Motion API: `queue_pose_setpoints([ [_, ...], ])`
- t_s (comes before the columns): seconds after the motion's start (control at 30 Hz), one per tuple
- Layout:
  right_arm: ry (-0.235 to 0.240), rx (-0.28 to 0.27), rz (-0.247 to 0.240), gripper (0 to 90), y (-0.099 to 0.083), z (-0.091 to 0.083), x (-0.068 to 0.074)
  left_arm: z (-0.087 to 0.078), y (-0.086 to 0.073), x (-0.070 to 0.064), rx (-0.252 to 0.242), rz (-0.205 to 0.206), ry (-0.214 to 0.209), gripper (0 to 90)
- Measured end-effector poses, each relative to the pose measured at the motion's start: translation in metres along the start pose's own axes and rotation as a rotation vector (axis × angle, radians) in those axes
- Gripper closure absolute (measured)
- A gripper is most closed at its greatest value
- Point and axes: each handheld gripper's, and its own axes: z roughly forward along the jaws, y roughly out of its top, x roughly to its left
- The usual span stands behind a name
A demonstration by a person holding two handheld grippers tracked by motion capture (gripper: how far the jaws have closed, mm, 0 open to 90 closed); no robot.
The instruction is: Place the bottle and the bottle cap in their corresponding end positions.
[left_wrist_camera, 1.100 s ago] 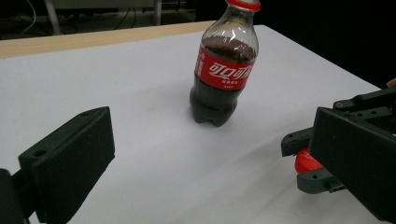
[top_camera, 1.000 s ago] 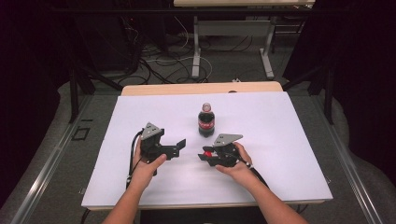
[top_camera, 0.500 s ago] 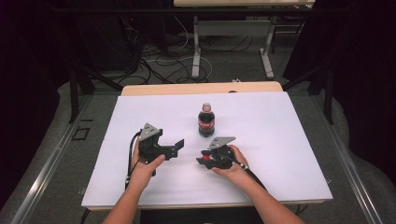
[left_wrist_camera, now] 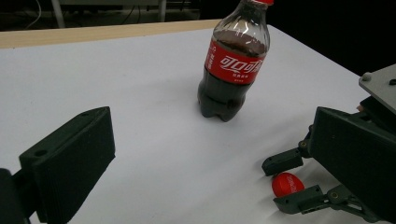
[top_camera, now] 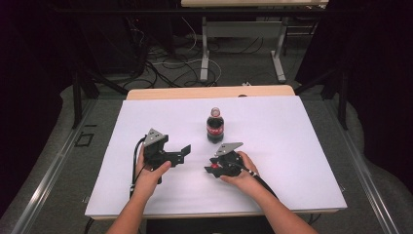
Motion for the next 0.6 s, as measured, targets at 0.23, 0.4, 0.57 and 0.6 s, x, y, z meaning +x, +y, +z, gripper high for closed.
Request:
queue_pose_setpoints([
  [0.23,-0.012,-0.001,-0.003,48.9,0.000,-0.001,0.000,0.000,0.000,0.002,0.009,0.007,0.003,0.9],
  [0.4,-0.018,-0.049,0.025,43.5,0.002,-0.006,0.001,0.000,-0.001,0.004,0.011,-0.009,0.009,1.2],
  [0.57,0.022,-0.087,0.025,42.5,0.008,-0.017,0.001,0.000,-0.003,0.005,0.031,-0.019,0.013,1.9],
  [0.6,0.027,-0.092,0.016,42.5,0.009,-0.020,0.001,0.000,-0.003,0.005,0.034,-0.010,0.013,1.9],
])
